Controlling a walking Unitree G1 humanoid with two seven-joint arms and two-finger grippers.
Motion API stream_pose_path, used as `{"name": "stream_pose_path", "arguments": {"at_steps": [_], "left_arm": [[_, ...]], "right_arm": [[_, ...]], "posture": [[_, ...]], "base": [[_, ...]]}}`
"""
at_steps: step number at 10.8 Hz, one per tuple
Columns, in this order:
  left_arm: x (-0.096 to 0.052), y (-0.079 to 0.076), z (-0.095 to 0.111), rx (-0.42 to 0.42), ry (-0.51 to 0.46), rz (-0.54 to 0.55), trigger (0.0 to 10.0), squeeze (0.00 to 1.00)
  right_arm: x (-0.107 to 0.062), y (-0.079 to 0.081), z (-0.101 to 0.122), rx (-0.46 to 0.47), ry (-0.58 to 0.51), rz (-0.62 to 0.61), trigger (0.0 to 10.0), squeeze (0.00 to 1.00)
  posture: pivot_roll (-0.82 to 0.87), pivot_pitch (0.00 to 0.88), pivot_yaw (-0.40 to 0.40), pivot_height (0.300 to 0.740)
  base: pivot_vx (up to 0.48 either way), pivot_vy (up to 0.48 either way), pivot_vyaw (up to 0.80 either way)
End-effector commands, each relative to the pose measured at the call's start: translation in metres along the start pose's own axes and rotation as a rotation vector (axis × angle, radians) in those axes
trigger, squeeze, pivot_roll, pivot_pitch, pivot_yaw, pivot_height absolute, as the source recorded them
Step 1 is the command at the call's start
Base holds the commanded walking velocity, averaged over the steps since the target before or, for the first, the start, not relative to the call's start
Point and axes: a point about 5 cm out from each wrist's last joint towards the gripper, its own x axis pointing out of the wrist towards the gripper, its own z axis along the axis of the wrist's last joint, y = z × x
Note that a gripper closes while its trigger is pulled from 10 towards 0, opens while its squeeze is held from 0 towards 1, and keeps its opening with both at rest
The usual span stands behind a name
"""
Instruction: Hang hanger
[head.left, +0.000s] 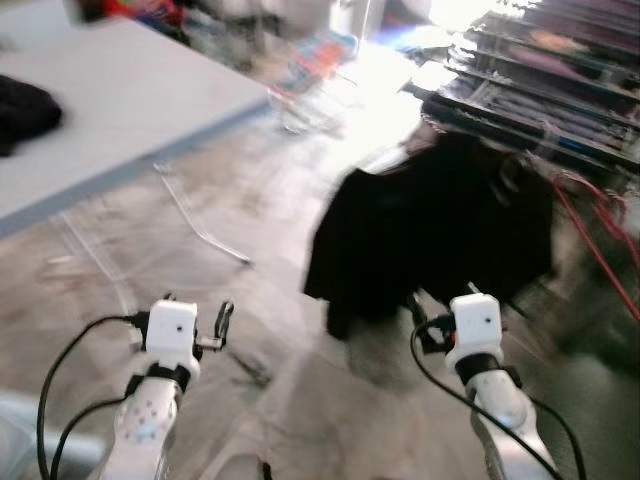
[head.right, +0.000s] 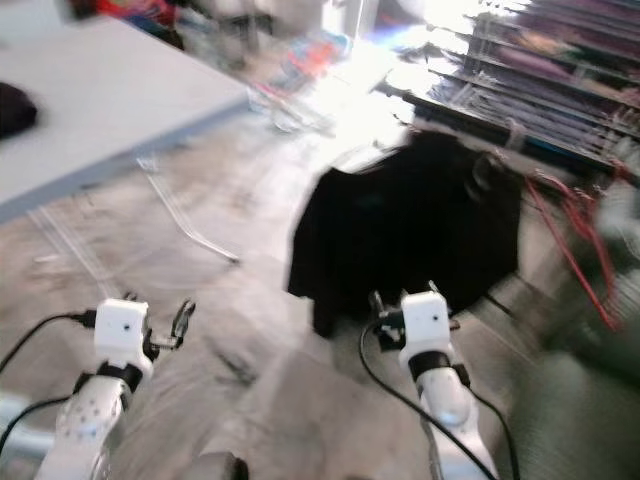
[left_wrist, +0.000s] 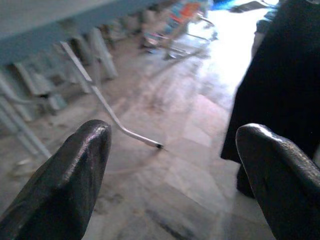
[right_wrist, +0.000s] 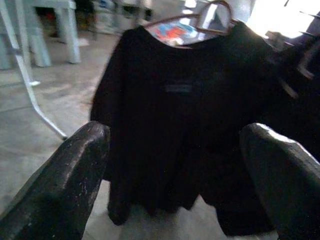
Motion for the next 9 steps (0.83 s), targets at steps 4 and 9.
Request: {"name": "stream_pose_path", "arguments": {"at_steps": [4,9], "left_arm": [[0.0046,-0.0049,-0.0035,-0.011,0.041,-0.002,10.0,0.00],[0.0080,-0.0063,-0.0048,-0.019,0.052,0.023,10.0,0.00]], "right_arm": [[0.0030,-0.0056,-0.0007,-0.001,0.002,0.000,10.0,0.00],[0.0116,-0.0087,0.0036,-0.021,-0.011,0.022,10.0,0.00]], "posture": [[-0.04,0.000,-0.005,0.740],[-0.04,0.000,-0.025,0.740]], "base": [[0.000,0.000,0.80],[0.000,0.000,0.80]]}}
